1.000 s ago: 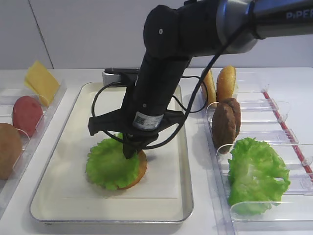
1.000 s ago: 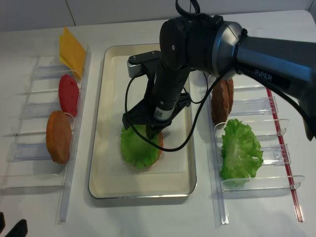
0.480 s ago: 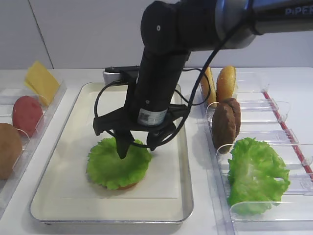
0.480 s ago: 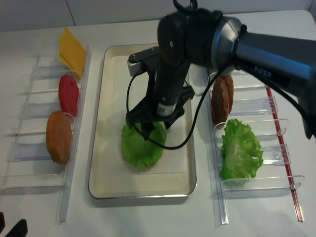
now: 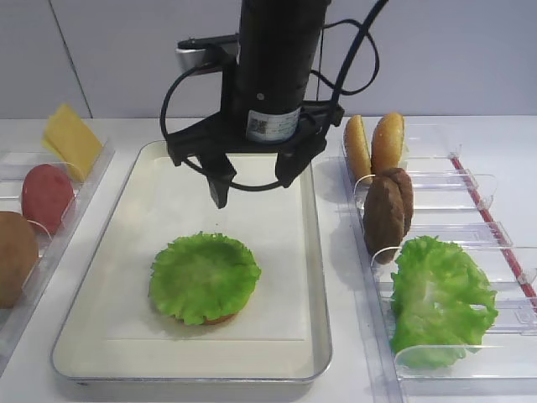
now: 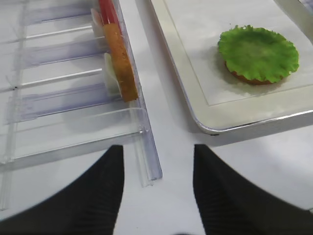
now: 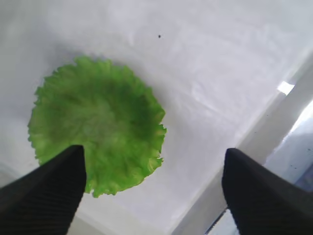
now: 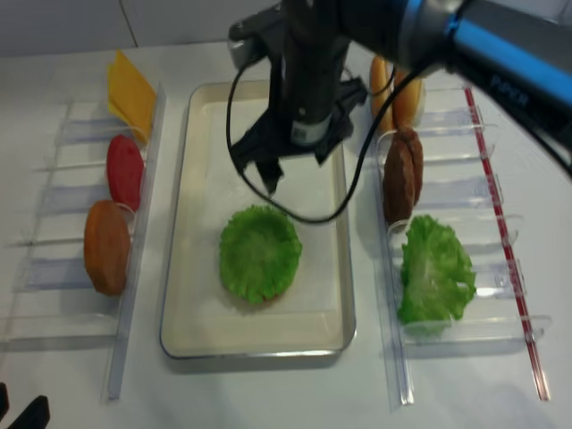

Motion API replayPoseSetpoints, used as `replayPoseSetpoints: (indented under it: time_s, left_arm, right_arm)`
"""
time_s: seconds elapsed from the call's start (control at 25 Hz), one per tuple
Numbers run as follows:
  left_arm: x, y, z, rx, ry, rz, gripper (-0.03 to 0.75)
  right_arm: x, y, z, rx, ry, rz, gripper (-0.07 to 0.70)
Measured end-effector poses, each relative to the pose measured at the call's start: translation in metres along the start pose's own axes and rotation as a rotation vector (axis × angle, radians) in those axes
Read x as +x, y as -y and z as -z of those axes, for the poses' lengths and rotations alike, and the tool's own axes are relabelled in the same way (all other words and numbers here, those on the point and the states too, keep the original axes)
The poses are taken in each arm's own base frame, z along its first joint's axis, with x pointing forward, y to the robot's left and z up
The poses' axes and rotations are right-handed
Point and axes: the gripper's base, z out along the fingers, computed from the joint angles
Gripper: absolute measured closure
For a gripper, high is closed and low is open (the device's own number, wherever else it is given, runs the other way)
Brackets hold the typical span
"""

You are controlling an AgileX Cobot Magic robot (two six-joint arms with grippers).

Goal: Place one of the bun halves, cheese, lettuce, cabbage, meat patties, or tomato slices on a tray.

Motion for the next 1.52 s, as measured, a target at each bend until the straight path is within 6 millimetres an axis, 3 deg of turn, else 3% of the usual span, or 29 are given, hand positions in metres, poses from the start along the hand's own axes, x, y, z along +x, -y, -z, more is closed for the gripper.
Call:
replayPoseSetpoints:
  time_s: [0.2,0.32,0.48,0.76,0.96,1.2,1.36,1.52]
  left_arm:
    - [0.000,0.000,0.000,0.000,0.000,0.000,0.391]
    - [0.000,0.000,0.000,0.000,0.000,0.000,0.391]
    - [0.000,0.000,0.000,0.000,0.000,0.000,0.391]
    - [0.000,0.000,0.000,0.000,0.000,0.000,0.391]
    - [0.000,0.000,0.000,0.000,0.000,0.000,0.391]
    - [0.000,0.000,0.000,0.000,0.000,0.000,0.391]
    - [0.000,0.000,0.000,0.000,0.000,0.000,0.391]
    - [0.000,0.000,0.000,0.000,0.002,0.000,0.391]
  right_arm:
    - [0.007,0.032,0.056,0.017,0.129,-0.076,0.120]
    - [0.030,0.059,0.093,0.064,0.205,-0.122,0.141]
    - [0.080,0.083,0.126,0.147,0.245,-0.158,0.148]
    - [0.190,0.086,0.154,0.212,0.325,-0.149,0.148]
    - [0.271,0.084,0.163,0.199,0.461,-0.201,0.148]
    - [0.344,0.086,0.150,0.244,0.600,-0.353,0.148]
    - [0.368,0.079,0.131,0.272,0.650,-0.406,0.148]
    - [0.373,0.076,0.113,0.315,0.688,-0.409,0.148]
